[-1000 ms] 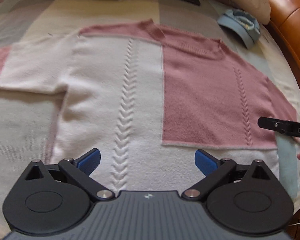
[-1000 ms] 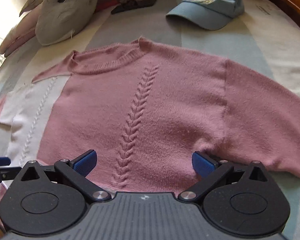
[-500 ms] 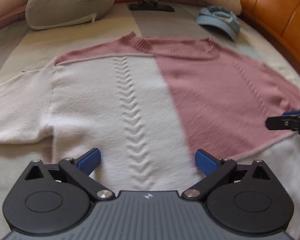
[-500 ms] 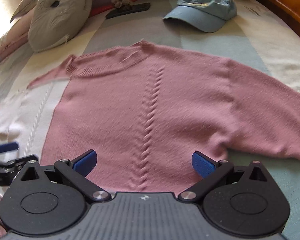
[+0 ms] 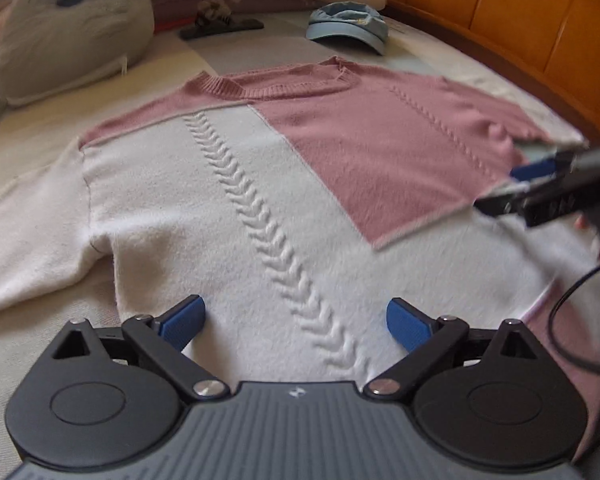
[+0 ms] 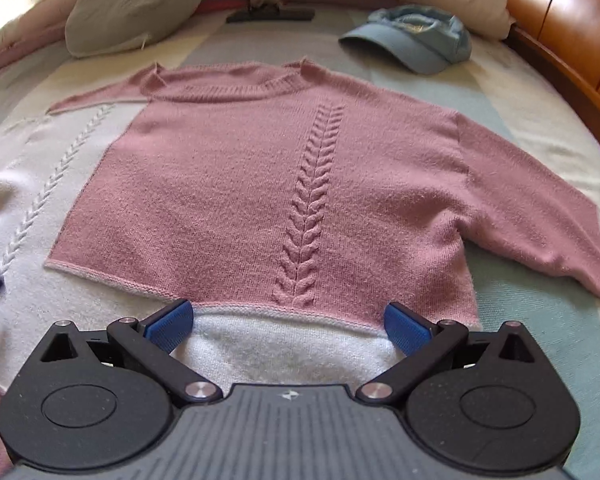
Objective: Fold clothes
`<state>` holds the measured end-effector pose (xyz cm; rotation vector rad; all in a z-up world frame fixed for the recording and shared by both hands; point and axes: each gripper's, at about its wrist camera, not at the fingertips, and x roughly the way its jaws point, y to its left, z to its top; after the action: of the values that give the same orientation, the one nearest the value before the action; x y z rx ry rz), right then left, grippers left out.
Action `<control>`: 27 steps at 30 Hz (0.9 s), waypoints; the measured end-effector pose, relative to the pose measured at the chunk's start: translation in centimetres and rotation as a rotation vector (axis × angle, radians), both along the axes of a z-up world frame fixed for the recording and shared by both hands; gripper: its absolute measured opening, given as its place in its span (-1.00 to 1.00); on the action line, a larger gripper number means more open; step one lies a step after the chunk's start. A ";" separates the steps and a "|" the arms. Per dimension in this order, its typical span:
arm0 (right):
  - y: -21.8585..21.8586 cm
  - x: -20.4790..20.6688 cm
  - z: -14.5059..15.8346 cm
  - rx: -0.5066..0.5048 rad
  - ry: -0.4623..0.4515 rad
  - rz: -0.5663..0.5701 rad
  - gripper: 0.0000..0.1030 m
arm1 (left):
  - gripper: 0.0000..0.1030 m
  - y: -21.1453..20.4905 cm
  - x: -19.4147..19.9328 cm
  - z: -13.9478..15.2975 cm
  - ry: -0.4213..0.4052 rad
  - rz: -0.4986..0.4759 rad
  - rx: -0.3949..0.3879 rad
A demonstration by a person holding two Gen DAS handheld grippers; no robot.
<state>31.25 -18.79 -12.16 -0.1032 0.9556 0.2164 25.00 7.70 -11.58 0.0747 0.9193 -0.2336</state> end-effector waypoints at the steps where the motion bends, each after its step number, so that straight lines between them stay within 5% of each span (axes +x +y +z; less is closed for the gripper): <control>1: -0.1 -0.1 -0.1 0.004 -0.003 -0.007 1.00 | 0.89 -0.2 -0.3 0.0 -0.004 -0.013 0.003; 10: 0.4 1.3 0.2 -0.031 0.092 -0.005 1.00 | 0.96 -1.3 0.4 0.1 0.080 -0.003 0.043; 18: -0.4 -0.3 0.8 -0.026 0.060 0.063 1.00 | 0.93 -2.3 -1.3 0.9 -0.024 0.005 0.074; 21: -1.7 -5.4 2.7 0.040 0.002 0.036 1.00 | 0.95 -2.7 -4.8 3.6 -0.156 0.058 0.058; 24: -2.6 -11.6 4.7 0.112 -0.062 0.027 1.00 | 0.96 -3.5 -7.9 5.2 -0.137 0.105 0.005; 27: -3.2 -16.8 6.6 0.156 -0.100 0.051 1.00 | 0.96 -5.1 -10.5 5.2 -0.110 0.100 0.034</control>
<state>14.44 -22.01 -5.55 0.0049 0.8340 0.3288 14.50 2.63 -6.38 0.0720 0.8149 -0.1197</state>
